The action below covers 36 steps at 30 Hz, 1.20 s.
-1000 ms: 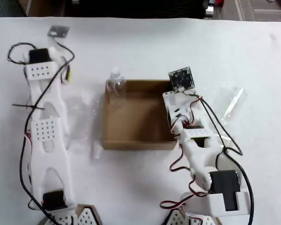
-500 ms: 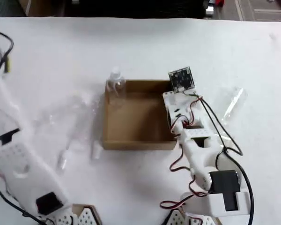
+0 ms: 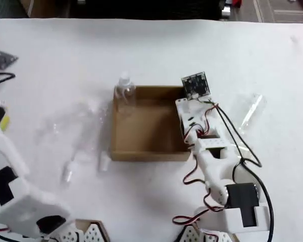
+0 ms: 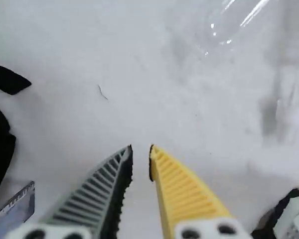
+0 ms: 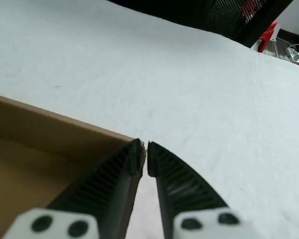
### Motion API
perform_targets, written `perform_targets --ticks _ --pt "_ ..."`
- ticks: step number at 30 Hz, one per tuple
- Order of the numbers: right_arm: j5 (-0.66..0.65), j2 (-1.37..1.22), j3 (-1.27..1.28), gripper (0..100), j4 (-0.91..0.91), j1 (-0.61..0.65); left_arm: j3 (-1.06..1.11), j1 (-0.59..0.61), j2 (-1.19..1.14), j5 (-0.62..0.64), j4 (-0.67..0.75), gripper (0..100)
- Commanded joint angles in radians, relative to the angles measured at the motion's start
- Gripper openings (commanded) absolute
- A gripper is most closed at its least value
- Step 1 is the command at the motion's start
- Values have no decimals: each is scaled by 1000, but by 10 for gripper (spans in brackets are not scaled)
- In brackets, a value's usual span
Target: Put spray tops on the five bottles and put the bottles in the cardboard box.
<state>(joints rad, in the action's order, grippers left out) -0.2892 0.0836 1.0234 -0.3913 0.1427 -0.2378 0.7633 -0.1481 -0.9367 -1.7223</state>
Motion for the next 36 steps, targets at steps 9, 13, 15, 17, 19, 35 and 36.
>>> perform_targets --ticks 9,13,15,17,19,35,36 --pt "-15 8 -43 16 -18 5 245 90 151 -183 72 68" --pt "-15 8 -43 16 -18 5 345 107 243 -281 74 28" --pt "-15 8 -43 16 -18 5 411 107 298 -322 94 24" --pt "-15 8 -43 16 -18 5 489 104 358 -328 149 27" --pt "-15 8 -43 16 -18 5 571 99 424 -328 219 27" --pt "-15 -1 -43 16 -18 7 988 -177 596 -232 738 373" --pt "-15 -1 -43 17 -18 7 988 -179 596 -262 763 378"
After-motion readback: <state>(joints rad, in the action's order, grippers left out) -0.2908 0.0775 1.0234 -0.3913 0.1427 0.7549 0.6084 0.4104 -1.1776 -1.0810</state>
